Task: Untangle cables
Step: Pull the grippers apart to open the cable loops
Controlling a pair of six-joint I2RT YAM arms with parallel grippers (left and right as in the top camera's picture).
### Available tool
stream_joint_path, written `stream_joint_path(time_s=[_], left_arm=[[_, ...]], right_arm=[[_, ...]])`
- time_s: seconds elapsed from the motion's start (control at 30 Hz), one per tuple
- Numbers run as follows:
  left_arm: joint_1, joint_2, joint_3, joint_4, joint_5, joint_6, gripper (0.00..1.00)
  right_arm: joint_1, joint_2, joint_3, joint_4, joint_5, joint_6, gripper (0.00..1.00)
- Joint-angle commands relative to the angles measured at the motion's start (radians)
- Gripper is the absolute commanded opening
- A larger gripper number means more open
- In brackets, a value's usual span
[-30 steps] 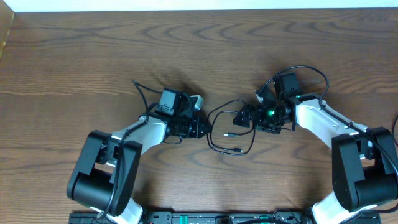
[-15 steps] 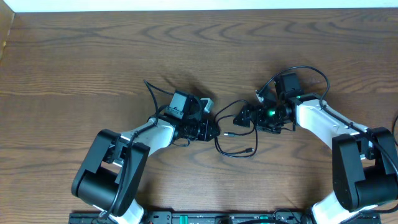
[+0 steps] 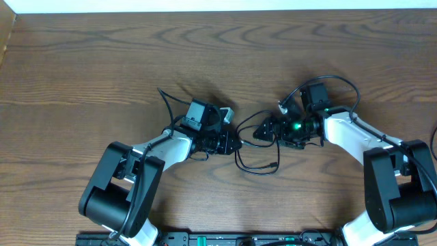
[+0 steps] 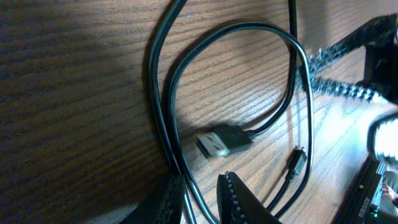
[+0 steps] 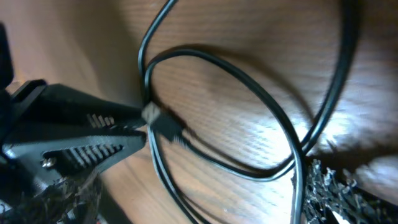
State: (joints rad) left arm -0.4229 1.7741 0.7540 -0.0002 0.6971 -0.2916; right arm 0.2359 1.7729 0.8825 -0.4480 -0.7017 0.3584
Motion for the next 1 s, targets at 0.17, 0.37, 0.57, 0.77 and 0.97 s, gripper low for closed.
stream_joint_path(time_s=[0.17,0.37,0.57,0.77,0.97], left_arm=[[-0.004,0.037,-0.017,0.006,-0.054,-0.014,0.25],[-0.004,0.037,-0.017,0.013,-0.054,-0.022,0.25],[-0.004,0.037,-0.017,0.013,-0.054,-0.021,0.25],[-0.004,0.036,-0.017,0.023,-0.055,-0.020,0.25],[-0.003,0.019,-0.017,0.064,-0.054,-0.020,0.27]], right_arm=[[0.014,0.084,-0.113,0.000,0.118,0.023,0.99],[0.014,0.084,-0.113,0.003,0.118,0.038,0.60],[0.014,0.084,-0.112,0.005,0.119,0.046,0.01],[0.013,0.084,-0.112,0.023,0.119,0.045,0.01],[0.012,0.081,-0.095,0.037,0.119,0.045,0.01]])
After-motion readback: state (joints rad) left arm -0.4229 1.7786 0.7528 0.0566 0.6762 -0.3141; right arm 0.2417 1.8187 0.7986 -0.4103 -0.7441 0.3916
